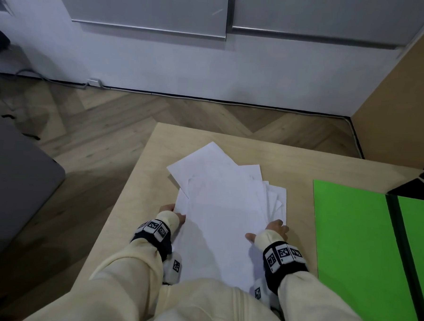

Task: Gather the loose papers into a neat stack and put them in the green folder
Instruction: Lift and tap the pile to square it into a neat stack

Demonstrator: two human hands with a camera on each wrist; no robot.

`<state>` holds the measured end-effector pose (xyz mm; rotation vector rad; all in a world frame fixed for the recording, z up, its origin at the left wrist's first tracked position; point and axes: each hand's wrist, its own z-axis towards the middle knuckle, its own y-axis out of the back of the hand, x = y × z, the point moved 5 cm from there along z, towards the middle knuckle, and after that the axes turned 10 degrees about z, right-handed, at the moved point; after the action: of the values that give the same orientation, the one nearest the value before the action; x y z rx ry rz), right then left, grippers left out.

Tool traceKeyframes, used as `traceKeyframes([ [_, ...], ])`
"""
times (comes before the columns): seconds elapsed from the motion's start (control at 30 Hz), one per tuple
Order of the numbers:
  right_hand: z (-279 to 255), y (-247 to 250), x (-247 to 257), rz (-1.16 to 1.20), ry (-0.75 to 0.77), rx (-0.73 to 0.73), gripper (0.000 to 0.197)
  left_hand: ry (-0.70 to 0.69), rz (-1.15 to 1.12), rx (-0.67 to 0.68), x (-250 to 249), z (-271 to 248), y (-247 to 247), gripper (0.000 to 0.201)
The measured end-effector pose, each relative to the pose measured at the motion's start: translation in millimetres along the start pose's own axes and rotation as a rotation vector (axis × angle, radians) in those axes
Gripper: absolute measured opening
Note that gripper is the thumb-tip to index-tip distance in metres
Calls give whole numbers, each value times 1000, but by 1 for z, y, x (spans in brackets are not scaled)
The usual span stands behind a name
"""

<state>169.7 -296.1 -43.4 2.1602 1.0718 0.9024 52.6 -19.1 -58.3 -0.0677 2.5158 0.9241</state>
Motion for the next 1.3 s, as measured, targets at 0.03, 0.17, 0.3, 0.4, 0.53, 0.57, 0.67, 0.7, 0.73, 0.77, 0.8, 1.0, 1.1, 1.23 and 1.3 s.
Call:
traceKeyframes([
  [0.03, 3, 0, -3, 19, -6, 17, 88, -1, 11, -4, 0, 0, 0, 51],
  [0.17, 7, -9, -12, 37, 59, 129, 77, -5, 44, 28, -1, 4, 0, 43],
  [0.3, 11, -2, -8, 205, 139, 155, 61, -32, 38, 30, -3, 8, 4, 50],
  [0.4, 18, 17, 3, 210, 259, 135, 61, -44, 35, 20, -4, 8, 3, 51],
  [0.53, 42, 30, 18, 172, 351, 96, 55, -41, 58, 47, -5, 9, 2, 51],
  [0.57, 46, 32, 22, 167, 353, 80, 54, -37, 67, 57, -6, 9, 3, 51],
  [0.67, 53, 32, 37, 43, 400, 73, 60, -52, 121, 82, -5, 7, 4, 47],
  [0.7, 57, 31, 40, -10, 406, 68, 62, -56, 139, 89, -5, 7, 4, 47],
  [0.73, 59, 30, 43, -56, 405, 72, 62, -63, 152, 94, -4, 7, 5, 48],
  [0.77, 60, 27, 45, -105, 405, 86, 62, -69, 166, 99, -4, 7, 5, 48],
  [0.8, 59, 26, 47, -147, 409, 91, 61, -76, 178, 101, -4, 6, 5, 48],
  [1.0, 65, 23, 44, -217, 419, 67, 60, -50, 151, 117, -3, 3, 6, 53],
  [1.1, 65, 27, 40, -241, 419, 59, 58, -46, 157, 118, -3, 2, 6, 56],
  [1.23, 65, 32, 40, -222, 422, 54, 48, -44, 200, 97, -5, -1, 7, 59],
  [1.3, 65, 36, 39, -236, 416, 19, 42, -48, 220, 91, -7, -2, 8, 58],
])
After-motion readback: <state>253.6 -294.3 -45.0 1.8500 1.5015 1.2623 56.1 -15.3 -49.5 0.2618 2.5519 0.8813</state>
